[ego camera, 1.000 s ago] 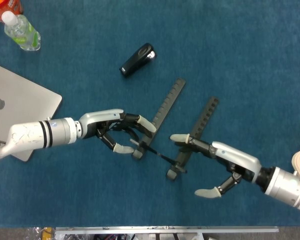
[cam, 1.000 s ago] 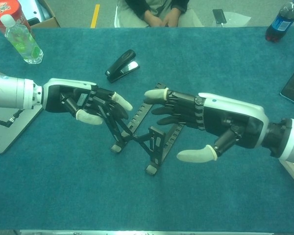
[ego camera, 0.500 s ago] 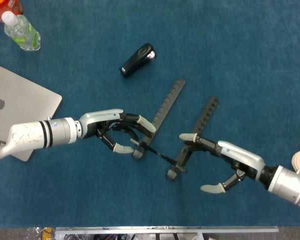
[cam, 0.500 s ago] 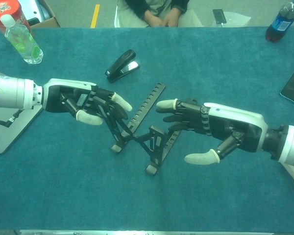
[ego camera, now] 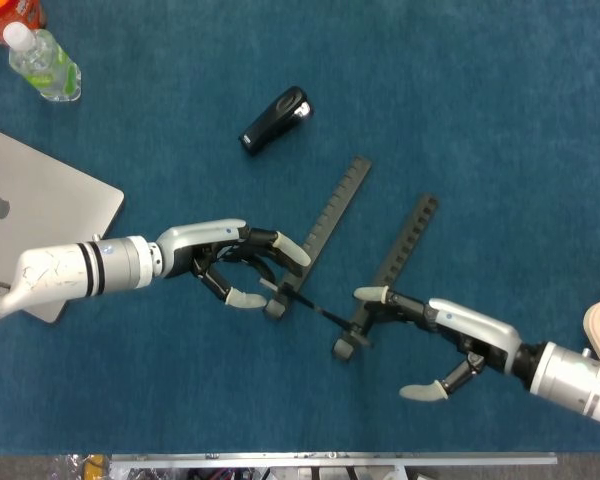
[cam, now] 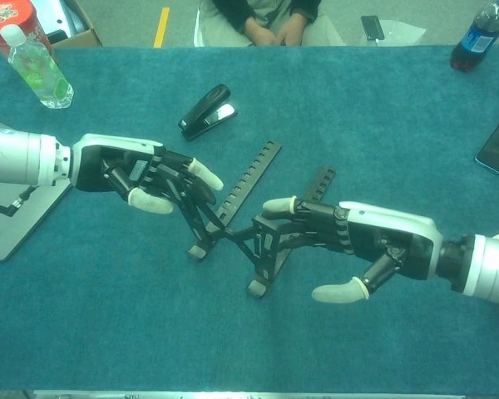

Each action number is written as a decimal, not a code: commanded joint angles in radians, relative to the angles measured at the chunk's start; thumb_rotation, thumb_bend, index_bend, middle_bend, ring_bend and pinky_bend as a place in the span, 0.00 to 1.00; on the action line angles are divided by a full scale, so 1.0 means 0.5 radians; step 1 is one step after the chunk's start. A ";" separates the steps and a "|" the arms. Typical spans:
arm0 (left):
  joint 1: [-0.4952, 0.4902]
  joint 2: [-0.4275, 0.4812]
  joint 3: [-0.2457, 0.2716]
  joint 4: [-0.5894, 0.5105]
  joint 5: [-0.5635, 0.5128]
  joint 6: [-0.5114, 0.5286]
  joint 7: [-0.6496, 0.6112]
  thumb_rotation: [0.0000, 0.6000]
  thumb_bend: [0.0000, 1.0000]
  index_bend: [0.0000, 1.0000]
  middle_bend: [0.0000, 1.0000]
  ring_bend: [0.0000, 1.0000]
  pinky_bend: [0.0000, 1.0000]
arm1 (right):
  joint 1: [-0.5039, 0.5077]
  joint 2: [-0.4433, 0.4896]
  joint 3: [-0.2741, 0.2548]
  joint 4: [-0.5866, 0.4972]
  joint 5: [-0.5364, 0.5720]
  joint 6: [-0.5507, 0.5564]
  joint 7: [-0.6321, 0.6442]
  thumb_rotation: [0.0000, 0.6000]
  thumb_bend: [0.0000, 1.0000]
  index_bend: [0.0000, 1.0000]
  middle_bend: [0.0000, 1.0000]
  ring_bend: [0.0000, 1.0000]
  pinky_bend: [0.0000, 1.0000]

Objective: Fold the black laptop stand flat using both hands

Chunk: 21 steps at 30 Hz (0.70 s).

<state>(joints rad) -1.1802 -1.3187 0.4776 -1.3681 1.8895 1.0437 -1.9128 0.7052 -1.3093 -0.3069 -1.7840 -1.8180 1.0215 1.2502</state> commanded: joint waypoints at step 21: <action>-0.012 0.010 0.002 -0.018 -0.009 -0.017 0.014 1.00 0.29 0.22 0.24 0.14 0.20 | -0.005 -0.095 -0.081 0.099 -0.035 0.089 0.087 1.00 0.19 0.00 0.01 0.00 0.08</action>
<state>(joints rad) -1.1860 -1.3138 0.4788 -1.3772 1.8850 1.0350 -1.9058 0.7031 -1.3616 -0.3464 -1.7313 -1.8326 1.0611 1.2972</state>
